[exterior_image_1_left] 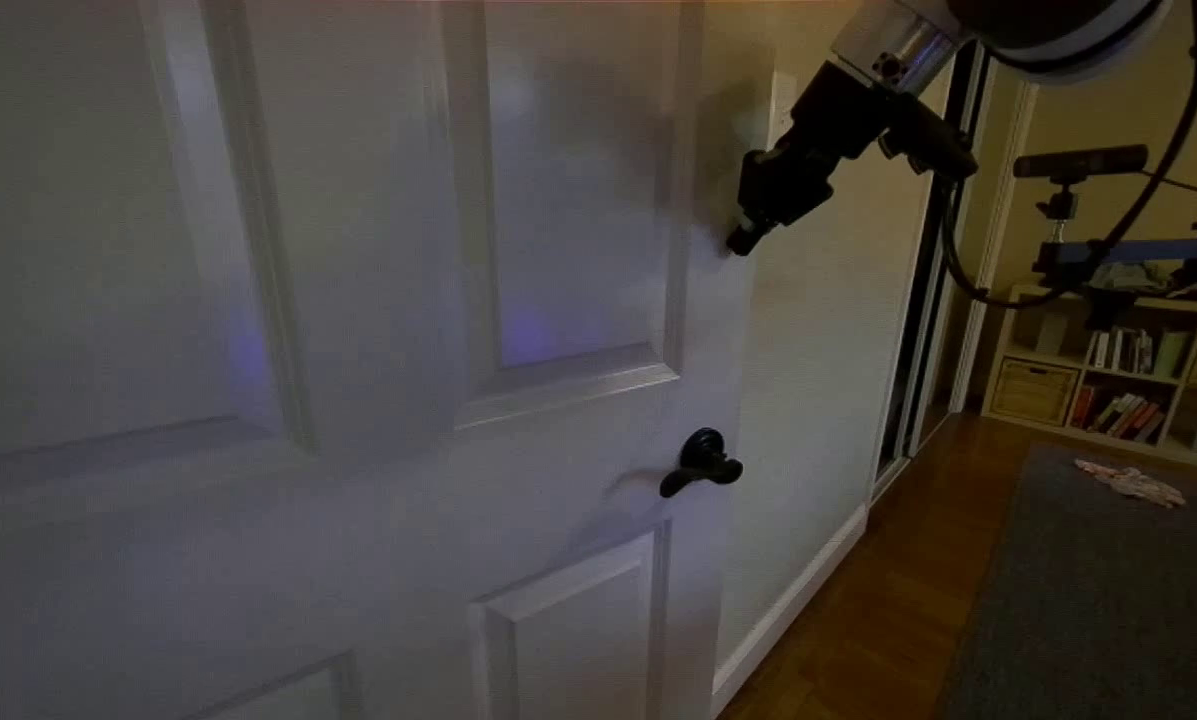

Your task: Close the door

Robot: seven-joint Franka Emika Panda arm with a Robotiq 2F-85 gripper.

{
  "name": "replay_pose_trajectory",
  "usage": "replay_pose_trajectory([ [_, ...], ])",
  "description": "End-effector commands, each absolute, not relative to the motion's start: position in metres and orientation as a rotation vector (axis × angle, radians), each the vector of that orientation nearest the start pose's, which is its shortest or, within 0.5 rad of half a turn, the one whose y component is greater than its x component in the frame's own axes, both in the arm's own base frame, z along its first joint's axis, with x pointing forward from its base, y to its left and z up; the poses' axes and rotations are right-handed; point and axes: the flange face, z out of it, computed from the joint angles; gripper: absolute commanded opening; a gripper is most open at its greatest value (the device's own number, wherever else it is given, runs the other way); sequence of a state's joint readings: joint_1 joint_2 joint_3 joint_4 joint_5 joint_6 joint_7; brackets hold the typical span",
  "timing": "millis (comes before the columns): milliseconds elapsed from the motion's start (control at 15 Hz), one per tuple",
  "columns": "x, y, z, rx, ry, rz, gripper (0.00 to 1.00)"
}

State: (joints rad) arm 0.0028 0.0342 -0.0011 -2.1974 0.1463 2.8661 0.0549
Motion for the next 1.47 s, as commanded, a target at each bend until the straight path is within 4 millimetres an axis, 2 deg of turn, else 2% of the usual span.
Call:
replay_pose_trajectory([
  [0, 0.611, -0.013, 0.447, -2.872, 0.243, -0.993, 0.06],
  [733, 0.683, -0.032, 0.453, -2.857, 0.214, -1.069, 0.06],
  [1400, 0.734, -0.04, 0.451, -2.827, 0.207, -1.083, 0.06],
])
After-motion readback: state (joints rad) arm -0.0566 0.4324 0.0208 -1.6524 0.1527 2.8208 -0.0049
